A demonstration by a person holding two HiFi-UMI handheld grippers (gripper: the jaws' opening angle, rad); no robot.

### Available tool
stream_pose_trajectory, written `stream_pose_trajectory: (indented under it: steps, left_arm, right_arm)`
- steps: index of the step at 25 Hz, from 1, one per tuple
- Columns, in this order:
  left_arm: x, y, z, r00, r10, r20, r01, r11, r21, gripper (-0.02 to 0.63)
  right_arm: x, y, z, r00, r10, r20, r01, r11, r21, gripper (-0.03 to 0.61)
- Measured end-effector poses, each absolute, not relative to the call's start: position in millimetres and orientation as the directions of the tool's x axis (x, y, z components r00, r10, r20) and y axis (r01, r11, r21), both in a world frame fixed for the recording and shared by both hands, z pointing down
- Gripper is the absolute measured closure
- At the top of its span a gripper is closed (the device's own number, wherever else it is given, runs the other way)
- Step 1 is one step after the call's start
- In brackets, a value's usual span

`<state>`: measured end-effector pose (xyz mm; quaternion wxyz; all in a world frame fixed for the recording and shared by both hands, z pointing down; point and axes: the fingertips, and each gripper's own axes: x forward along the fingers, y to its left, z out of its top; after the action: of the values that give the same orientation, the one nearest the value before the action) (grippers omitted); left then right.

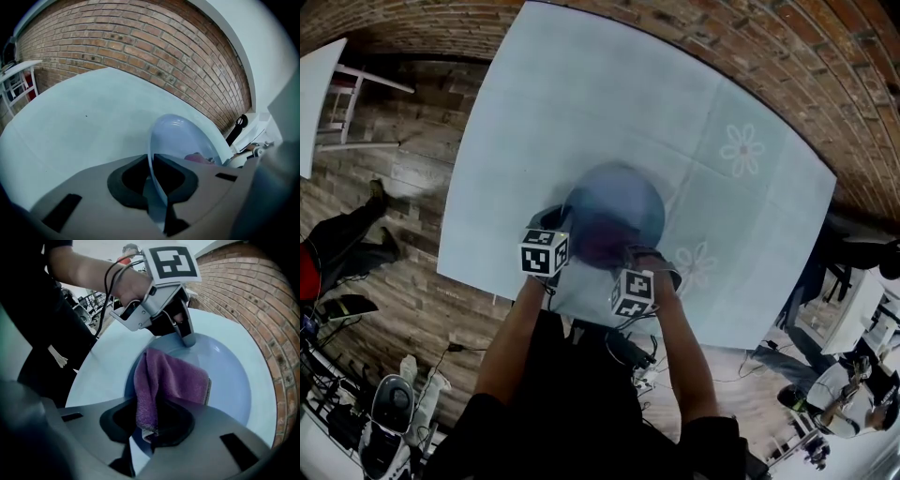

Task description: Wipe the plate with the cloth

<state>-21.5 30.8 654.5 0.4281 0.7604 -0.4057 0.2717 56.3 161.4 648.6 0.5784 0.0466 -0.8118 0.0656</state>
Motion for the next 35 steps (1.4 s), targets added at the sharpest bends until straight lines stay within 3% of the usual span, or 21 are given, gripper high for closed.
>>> stream_pose_trajectory:
  steps: [7,10,13,17,21,23,27,35]
  left_arm:
    - [-21.6,31.3,654.3,0.525,-0.385,0.760,-0.849,-0.309,0.430,0.555]
    - [-22.2,30.6,654.6,0.524,-0.387,0.758,-0.849,-0.312,0.427,0.554]
    - [-20.7,30.9,655.3,0.526,-0.386,0.758,-0.848,-0.314,0.428,0.554]
    - [-22.0,30.7,654.7,0.528,-0.383,0.758,-0.846,-0.317,0.430,0.554]
    - [-21.8,30.5,654.9,0.528,-0.382,0.758,-0.845,-0.319,0.428,0.554]
    - [-20.4,29.9,655.0,0.530,-0.380,0.758,-0.844,-0.324,0.427,0.554]
    - [-20.7,30.0,654.9,0.532,-0.380,0.757,-0.843,-0.326,0.428,0.554]
    - [-20.1,29.2,654.5,0.535,-0.375,0.757,-0.839,-0.340,0.425,0.554]
  right_arm:
    - [58.3,170.8,630.5,-0.392,0.112,0.913,-0.115,0.979,-0.170,0.500]
    - [63.6,167.9,611.0,-0.424,0.072,0.903,-0.131,0.982,-0.139,0.500]
    - [70.3,147.7,581.9,-0.470,-0.054,0.881,-0.185,0.982,-0.038,0.500]
    - [72.2,95.7,542.3,-0.473,-0.321,0.820,-0.234,0.944,0.235,0.500]
    - [74.1,47.3,534.4,-0.363,-0.552,0.751,-0.109,0.825,0.554,0.500]
    - [73.6,29.8,542.8,-0.324,-0.606,0.726,-0.006,0.769,0.639,0.500]
    - [69.6,22.0,593.0,-0.274,-0.527,0.805,0.167,0.798,0.579,0.502]
    - [71.0,17.7,632.3,-0.211,-0.452,0.867,0.265,0.827,0.496,0.502]
